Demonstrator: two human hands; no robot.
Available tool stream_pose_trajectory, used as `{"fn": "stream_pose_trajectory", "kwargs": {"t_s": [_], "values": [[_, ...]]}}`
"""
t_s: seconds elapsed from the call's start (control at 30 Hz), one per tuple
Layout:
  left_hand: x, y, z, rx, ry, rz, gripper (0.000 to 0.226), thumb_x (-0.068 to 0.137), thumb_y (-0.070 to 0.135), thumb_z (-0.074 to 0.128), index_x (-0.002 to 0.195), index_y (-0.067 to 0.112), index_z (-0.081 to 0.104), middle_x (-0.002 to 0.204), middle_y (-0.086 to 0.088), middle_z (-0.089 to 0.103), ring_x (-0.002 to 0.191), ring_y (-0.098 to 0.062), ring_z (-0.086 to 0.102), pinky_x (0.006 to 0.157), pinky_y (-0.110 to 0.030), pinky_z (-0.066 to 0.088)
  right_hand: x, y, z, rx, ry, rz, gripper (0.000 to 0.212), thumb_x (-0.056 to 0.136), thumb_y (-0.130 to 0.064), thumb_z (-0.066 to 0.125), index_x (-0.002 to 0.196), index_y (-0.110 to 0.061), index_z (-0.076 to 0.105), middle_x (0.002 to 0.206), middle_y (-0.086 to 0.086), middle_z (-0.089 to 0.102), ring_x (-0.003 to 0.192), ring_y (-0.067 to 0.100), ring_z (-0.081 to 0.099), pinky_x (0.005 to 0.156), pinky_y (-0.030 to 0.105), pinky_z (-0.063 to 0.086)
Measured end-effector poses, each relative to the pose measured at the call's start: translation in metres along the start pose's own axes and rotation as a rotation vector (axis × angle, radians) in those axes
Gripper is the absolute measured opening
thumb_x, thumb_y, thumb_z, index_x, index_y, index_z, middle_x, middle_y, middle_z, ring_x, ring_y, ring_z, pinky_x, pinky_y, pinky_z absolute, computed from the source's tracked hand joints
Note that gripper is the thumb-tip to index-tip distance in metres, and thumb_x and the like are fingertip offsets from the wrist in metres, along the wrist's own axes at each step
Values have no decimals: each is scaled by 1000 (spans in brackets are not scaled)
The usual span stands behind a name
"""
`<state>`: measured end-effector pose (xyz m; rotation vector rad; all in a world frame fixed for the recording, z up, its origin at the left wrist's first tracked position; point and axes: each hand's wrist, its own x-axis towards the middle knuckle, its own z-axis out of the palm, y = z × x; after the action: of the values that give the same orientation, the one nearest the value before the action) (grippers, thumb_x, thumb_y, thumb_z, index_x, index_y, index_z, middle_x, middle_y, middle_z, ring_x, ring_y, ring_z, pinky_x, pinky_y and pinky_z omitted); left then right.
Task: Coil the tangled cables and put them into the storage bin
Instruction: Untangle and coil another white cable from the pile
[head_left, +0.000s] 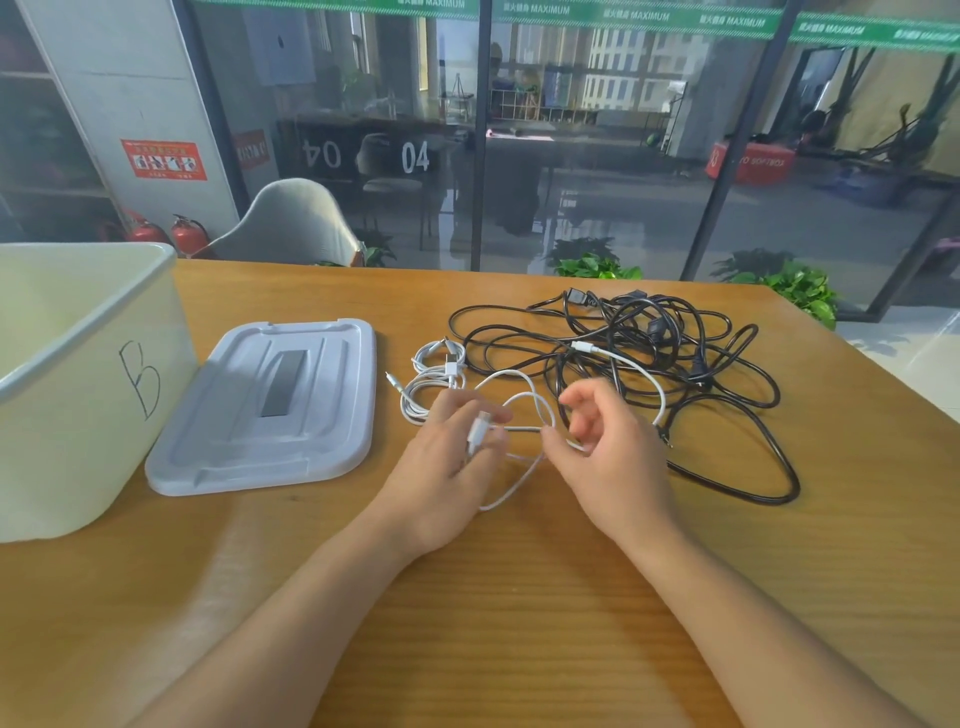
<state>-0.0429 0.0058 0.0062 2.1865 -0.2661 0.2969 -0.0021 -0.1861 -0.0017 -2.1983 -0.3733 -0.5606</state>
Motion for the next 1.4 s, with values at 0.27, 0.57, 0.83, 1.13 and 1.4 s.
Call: {"fn": "stream_pose_trajectory", "kwargs": {"t_s": [0.27, 0.57, 0.83, 1.13, 1.4], "values": [[9, -5, -15, -123, 181, -185, 62, 105, 58, 32, 71, 22, 70, 56, 12, 53, 56, -7, 48, 58, -29, 39, 6, -25, 11, -403, -192, -756, 34, 95, -7, 45, 108, -10, 76, 114, 6, 69, 118, 30, 62, 104, 42, 51], [9, -3, -22, -653, 184, -234, 47, 94, 52, 71, 78, 9, 69, 67, -2, 43, 50, -13, 33, 43, -24, 29, -15, -28, 11, 20, -522, -422, 28, 101, -26, 48, 114, -26, 73, 90, -16, 69, 79, 8, 63, 75, 31, 51], [9, 3, -21, -772, -8, -251, 63, 103, 64, 41, 98, 15, 80, 83, -2, 63, 79, -17, 53, 71, -28, 44, -14, -21, 14, -1, -626, -322, 24, 107, -41, 52, 100, -31, 73, 90, -15, 72, 80, 6, 60, 74, 34, 50], [9, 4, -22, -1017, -154, -210, 63, 108, 53, 35, 107, 8, 78, 92, -10, 69, 85, -22, 64, 82, -31, 55, -11, -18, 14, 29, -681, -290, 22, 107, -39, 54, 97, -33, 73, 73, -28, 60, 69, 5, 55, 62, 19, 33], [9, 10, -23, -1052, -116, -208, 55, 110, 37, 30, 115, 1, 71, 96, -19, 69, 92, -30, 64, 87, -35, 57, -7, -10, 11, 157, -669, -205, 25, 107, -43, 51, 95, -37, 72, 62, -2, 50, 57, 9, 42, 56, 24, 32]]}}
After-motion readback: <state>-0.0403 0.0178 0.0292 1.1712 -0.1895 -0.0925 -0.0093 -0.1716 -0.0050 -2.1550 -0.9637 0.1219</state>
